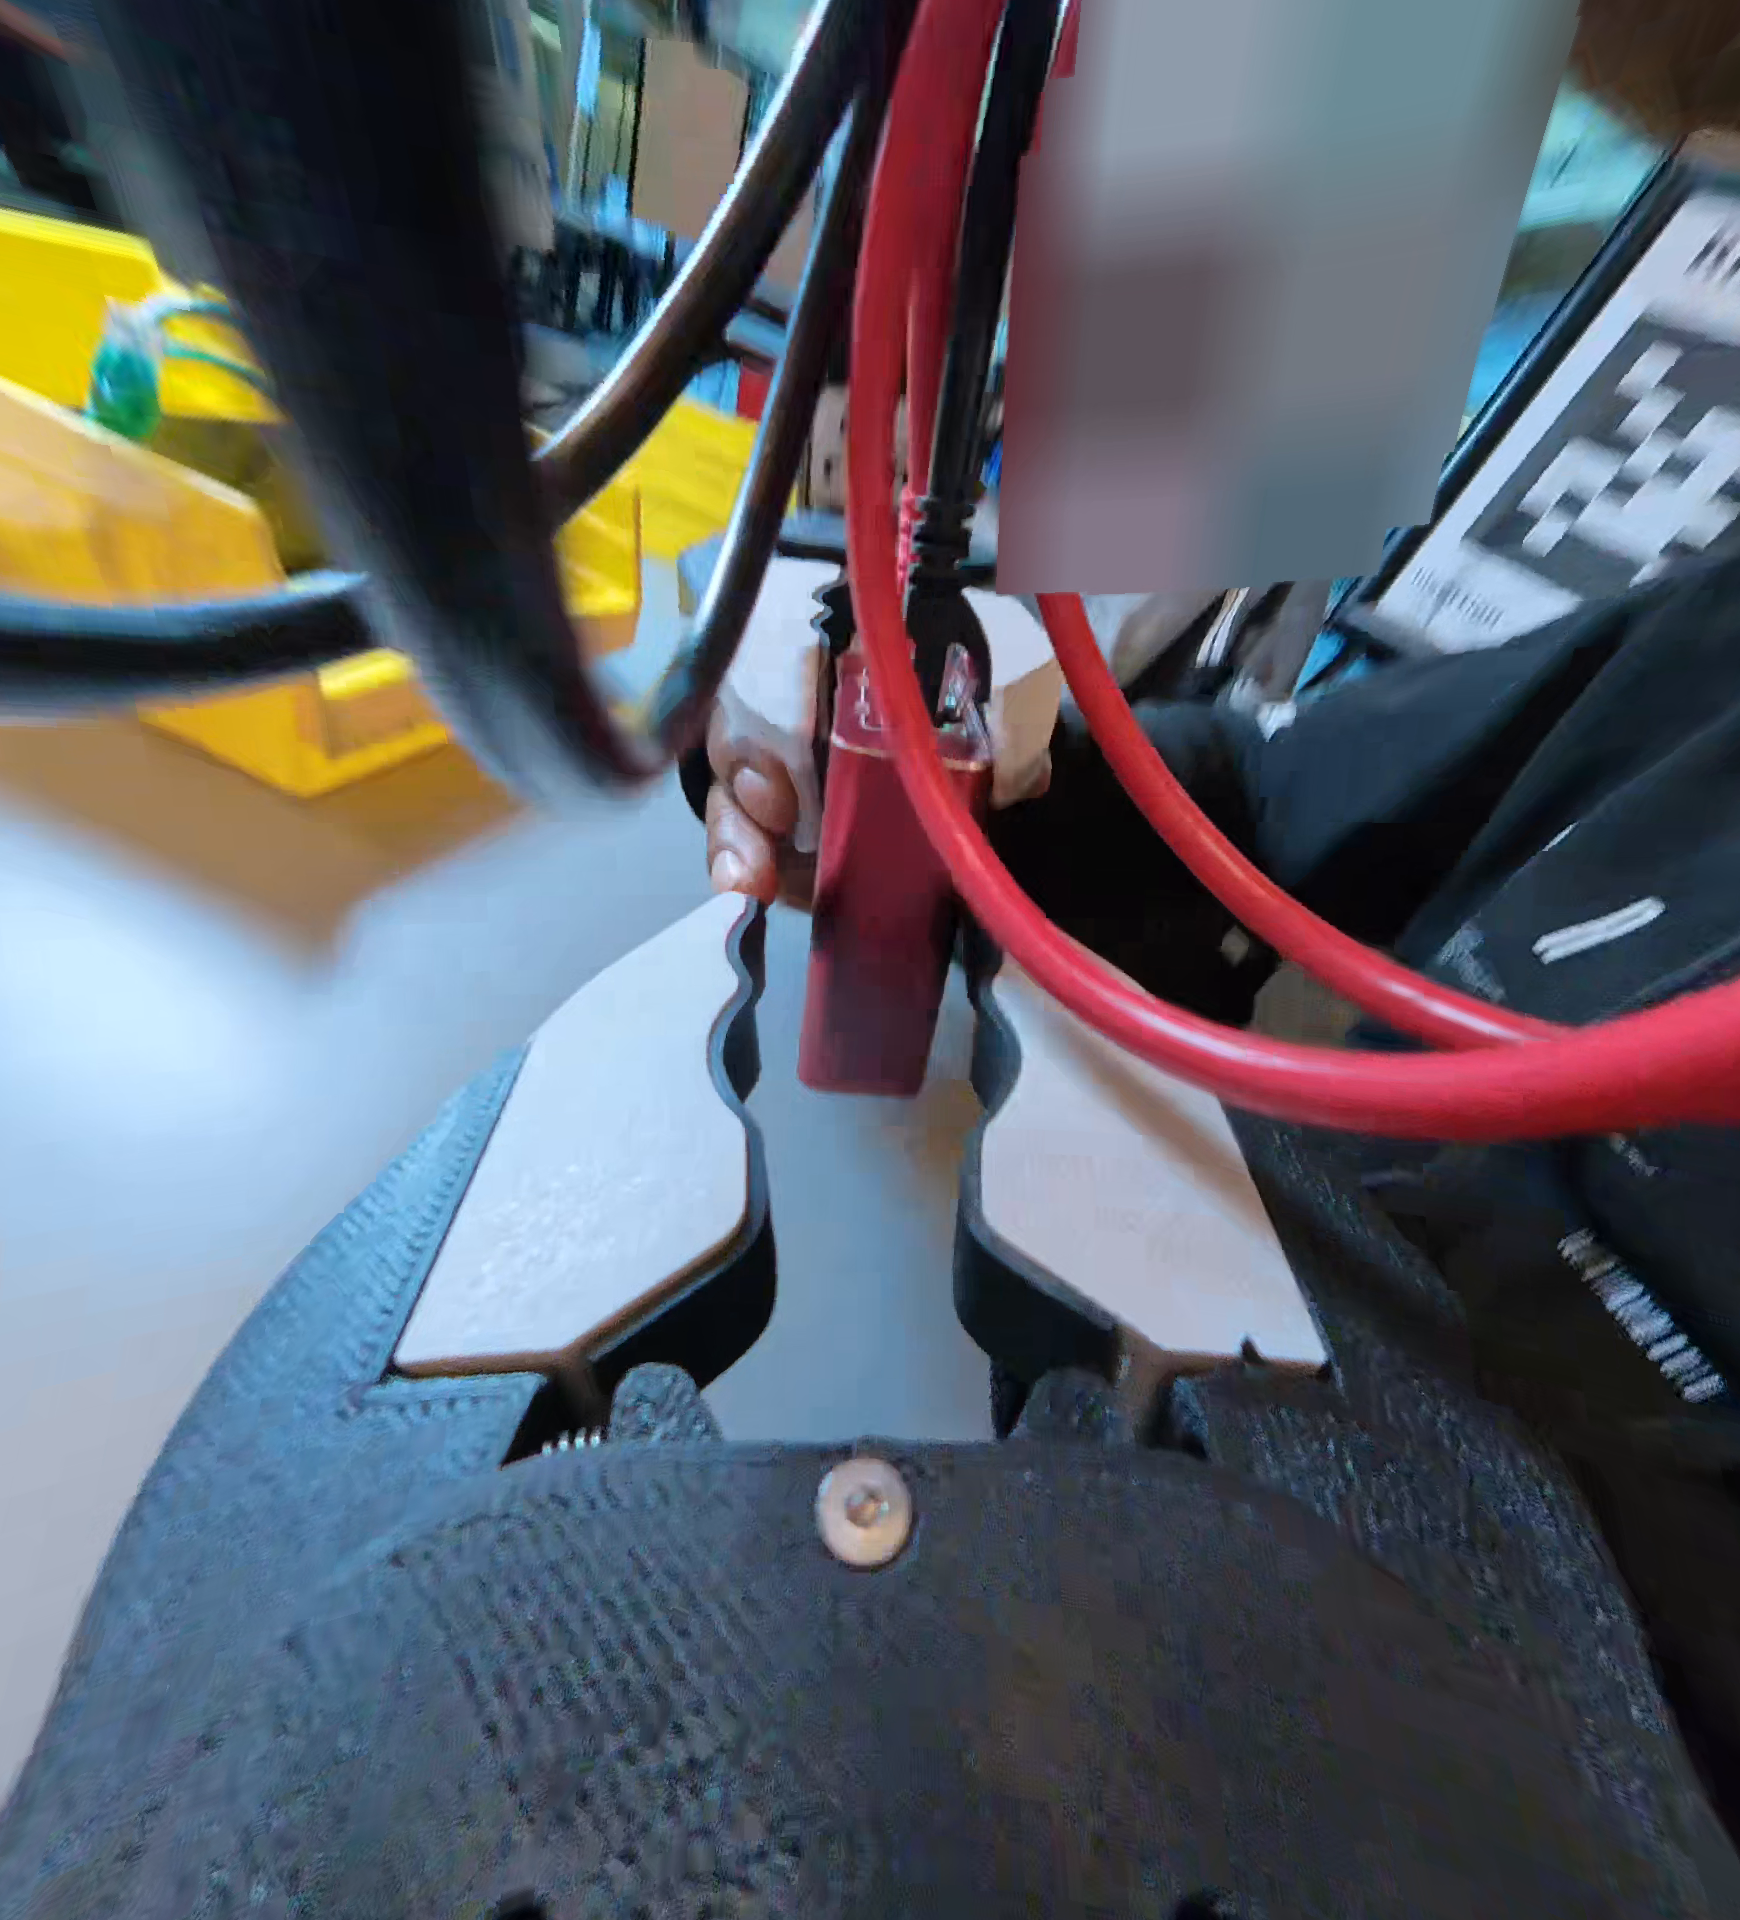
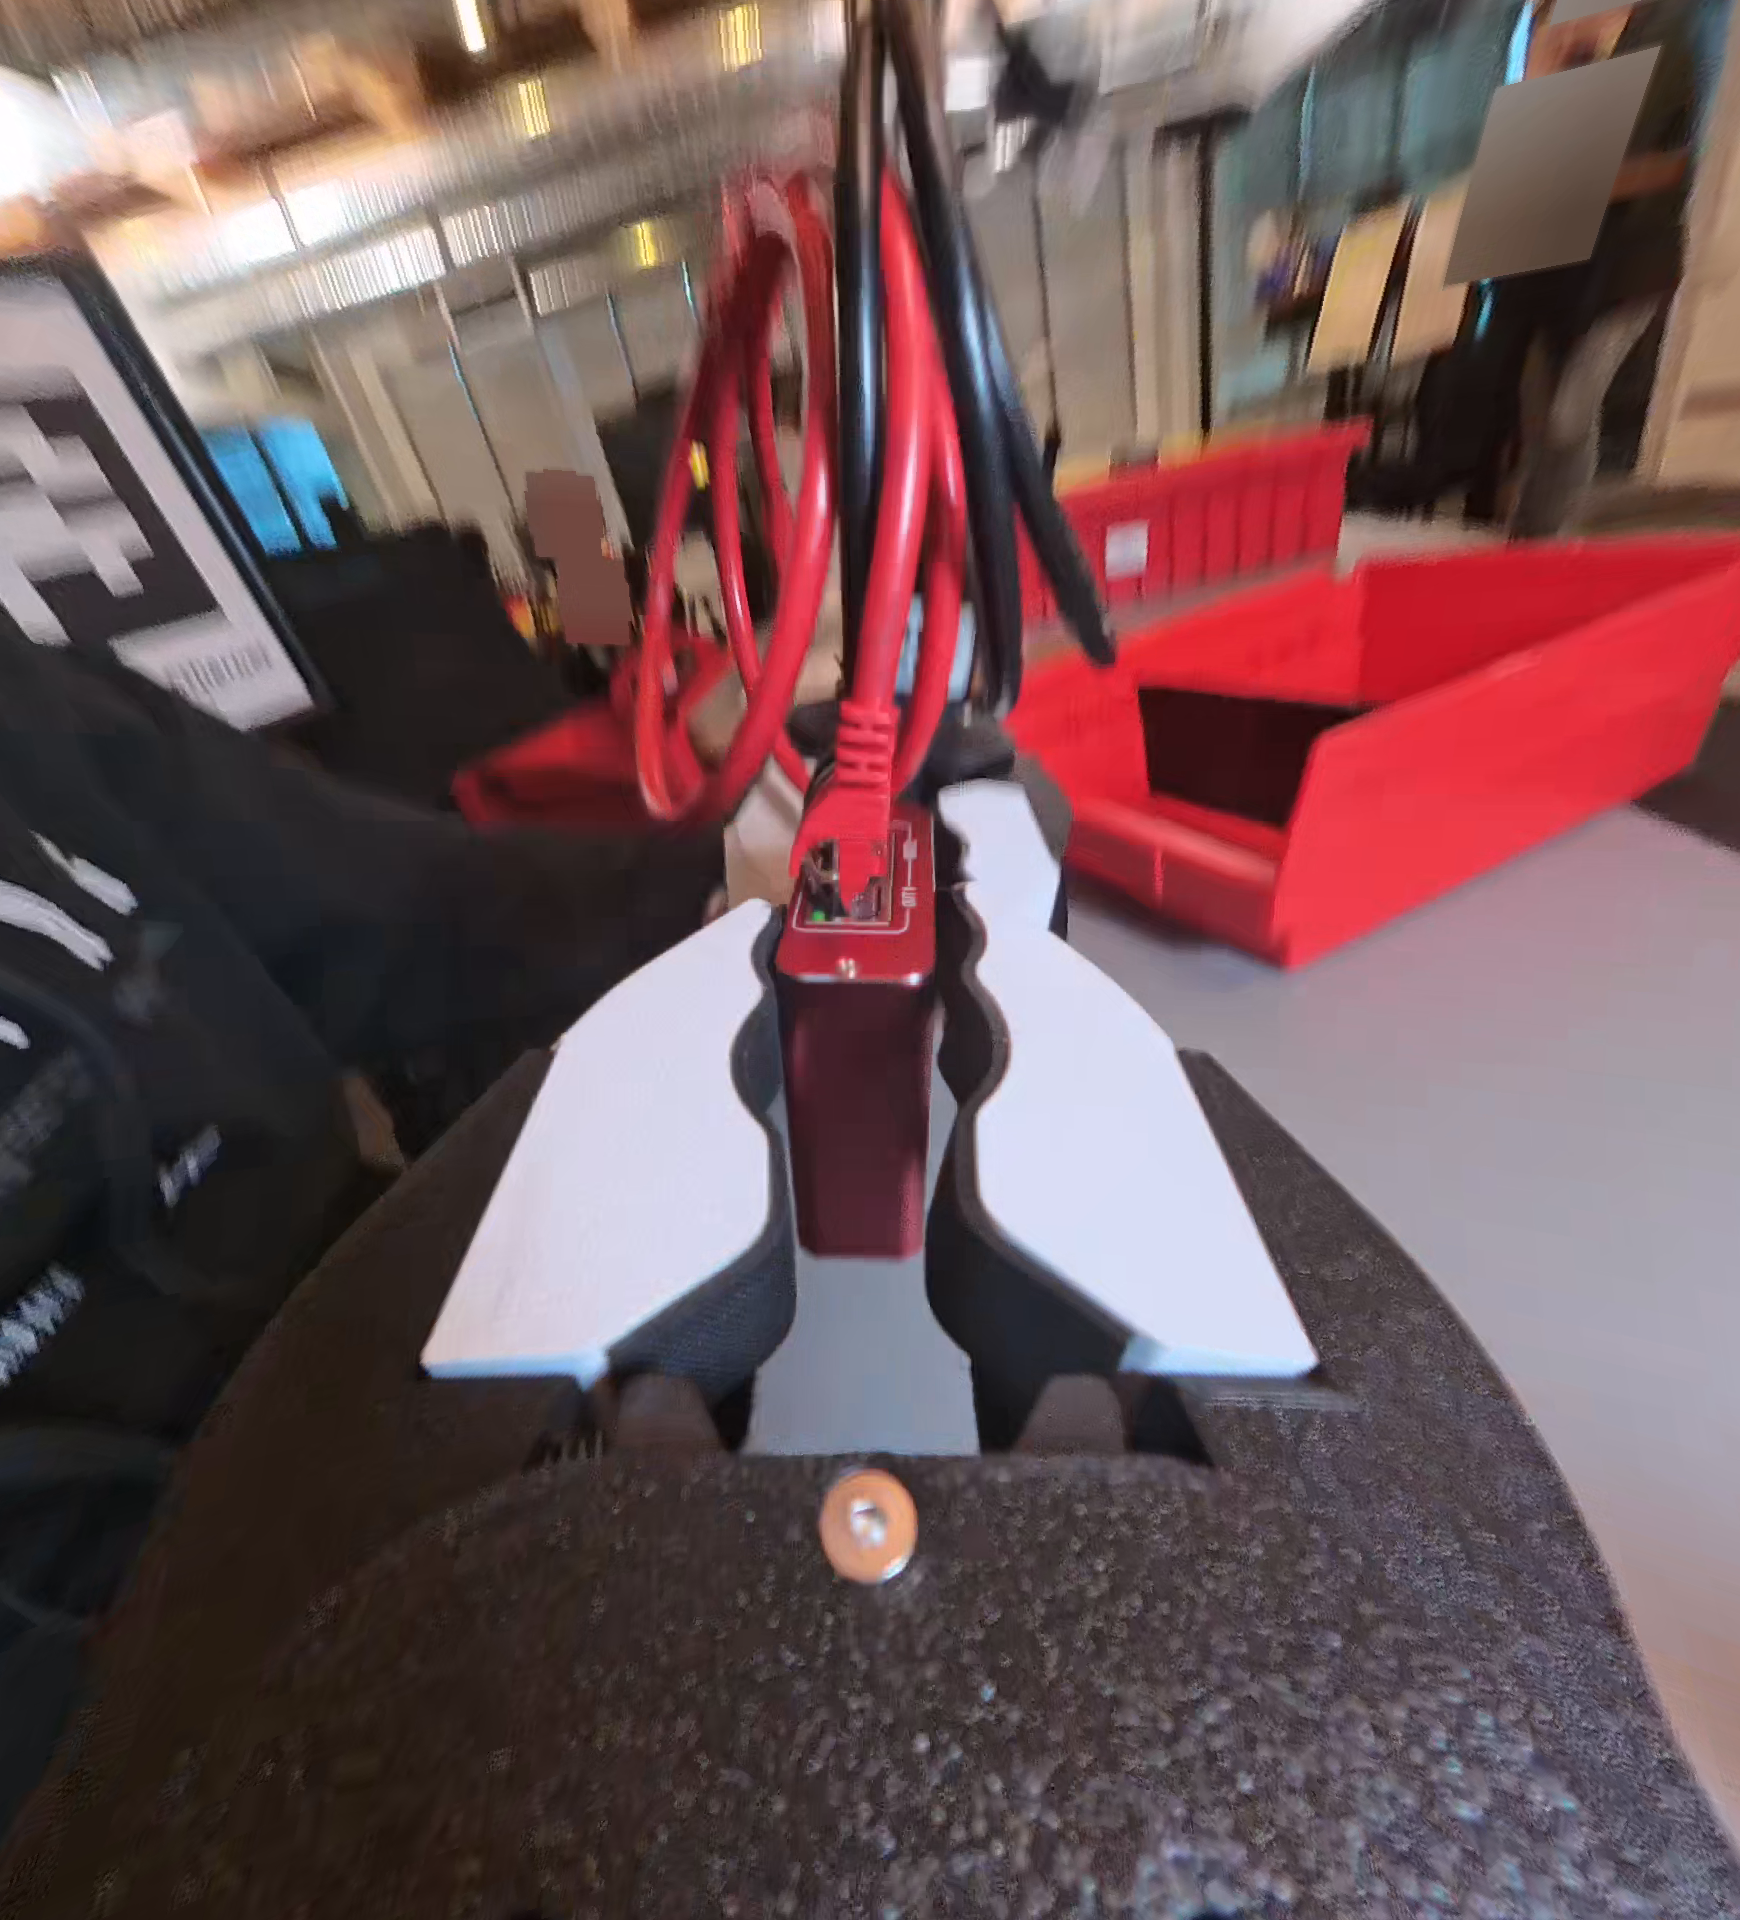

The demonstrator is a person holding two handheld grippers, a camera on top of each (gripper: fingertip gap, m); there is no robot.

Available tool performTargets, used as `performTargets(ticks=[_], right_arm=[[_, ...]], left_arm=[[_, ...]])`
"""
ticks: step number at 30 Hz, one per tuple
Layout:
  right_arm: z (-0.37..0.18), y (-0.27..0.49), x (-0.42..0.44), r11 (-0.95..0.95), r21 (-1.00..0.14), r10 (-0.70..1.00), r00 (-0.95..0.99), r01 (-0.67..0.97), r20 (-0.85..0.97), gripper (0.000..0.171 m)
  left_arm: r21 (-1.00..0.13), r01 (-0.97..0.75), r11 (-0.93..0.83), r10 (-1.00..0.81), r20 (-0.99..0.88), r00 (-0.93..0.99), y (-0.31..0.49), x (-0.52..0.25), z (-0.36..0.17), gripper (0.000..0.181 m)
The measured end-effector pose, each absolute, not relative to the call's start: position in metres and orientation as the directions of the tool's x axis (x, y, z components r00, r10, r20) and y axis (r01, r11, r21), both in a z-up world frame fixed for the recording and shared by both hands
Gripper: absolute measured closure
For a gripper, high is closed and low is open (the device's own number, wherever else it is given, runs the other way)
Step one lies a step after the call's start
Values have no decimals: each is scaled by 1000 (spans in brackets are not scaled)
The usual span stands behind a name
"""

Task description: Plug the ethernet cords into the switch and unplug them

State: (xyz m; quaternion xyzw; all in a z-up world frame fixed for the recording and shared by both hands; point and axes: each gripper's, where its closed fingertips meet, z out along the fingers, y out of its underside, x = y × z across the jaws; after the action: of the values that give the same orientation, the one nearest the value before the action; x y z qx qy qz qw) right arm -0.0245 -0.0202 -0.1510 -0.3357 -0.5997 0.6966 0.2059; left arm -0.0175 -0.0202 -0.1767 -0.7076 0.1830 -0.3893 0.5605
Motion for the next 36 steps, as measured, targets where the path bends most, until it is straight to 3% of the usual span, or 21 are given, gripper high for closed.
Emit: performTargets(ticks=[3,8,11,19,24,28,36], right_arm=[[-126,-18,-23,-317,-948,680,-695,9,-235,144],[-117,-24,-24,-342,-939,699,-681,-49,-219,144],[-117,-23,-27,-330,-942,719,-662,-56,-212,144],[-164,-14,-32,16,-988,798,-598,155,-81,138],[-159,-9,-25,-36,-977,773,-614,209,-160,135],[-175,-15,-25,-16,-955,752,-626,296,-206,153],[-150,-12,-25,-122,-967,742,-627,223,-238,158]], left_arm=[[-949,248,-193,-700,310,644,-16,-13,-159,140],[-949,291,-124,-694,292,658,-14,-7,-150,143],[-957,265,-115,-692,269,670,-16,-7,-149,155],[-926,-24,-376,-614,230,755,-22,-29,-189,155],[-821,-168,-545,-623,263,737,-39,-30,-222,154],[-786,-241,-570,-628,227,744,-44,-32,-232,154],[-909,-57,-412,-679,265,685,-37,-37,-202,152]])
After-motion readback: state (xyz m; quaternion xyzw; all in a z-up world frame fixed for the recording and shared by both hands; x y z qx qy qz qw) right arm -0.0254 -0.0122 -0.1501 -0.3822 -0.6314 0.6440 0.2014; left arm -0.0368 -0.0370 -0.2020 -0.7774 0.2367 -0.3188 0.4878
